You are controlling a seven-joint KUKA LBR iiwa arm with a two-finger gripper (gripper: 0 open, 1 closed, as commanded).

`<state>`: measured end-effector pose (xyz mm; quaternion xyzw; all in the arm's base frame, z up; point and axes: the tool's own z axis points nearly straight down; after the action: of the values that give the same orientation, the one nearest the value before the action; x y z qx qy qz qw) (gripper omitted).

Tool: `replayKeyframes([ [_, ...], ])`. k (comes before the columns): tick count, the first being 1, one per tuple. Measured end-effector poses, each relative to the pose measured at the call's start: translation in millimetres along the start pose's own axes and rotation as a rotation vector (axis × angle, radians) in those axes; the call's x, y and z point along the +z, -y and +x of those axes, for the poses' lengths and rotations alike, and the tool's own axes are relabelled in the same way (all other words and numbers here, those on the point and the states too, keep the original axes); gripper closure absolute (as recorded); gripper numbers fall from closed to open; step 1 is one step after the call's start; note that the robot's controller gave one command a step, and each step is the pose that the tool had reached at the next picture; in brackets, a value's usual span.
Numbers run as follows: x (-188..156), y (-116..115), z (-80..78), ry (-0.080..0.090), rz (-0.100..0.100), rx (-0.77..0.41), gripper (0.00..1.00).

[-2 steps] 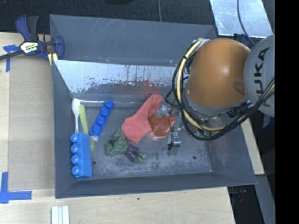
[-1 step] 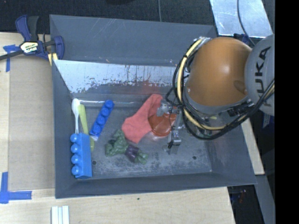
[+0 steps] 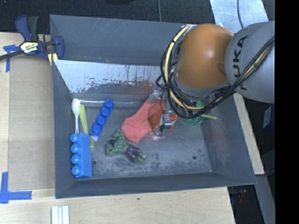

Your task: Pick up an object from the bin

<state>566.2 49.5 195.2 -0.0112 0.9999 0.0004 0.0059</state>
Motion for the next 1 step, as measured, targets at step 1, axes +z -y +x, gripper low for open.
replayKeyframes([
  [1,2.9,18.6,-17.3,-0.005,0.000,-0.077,0.00],
])
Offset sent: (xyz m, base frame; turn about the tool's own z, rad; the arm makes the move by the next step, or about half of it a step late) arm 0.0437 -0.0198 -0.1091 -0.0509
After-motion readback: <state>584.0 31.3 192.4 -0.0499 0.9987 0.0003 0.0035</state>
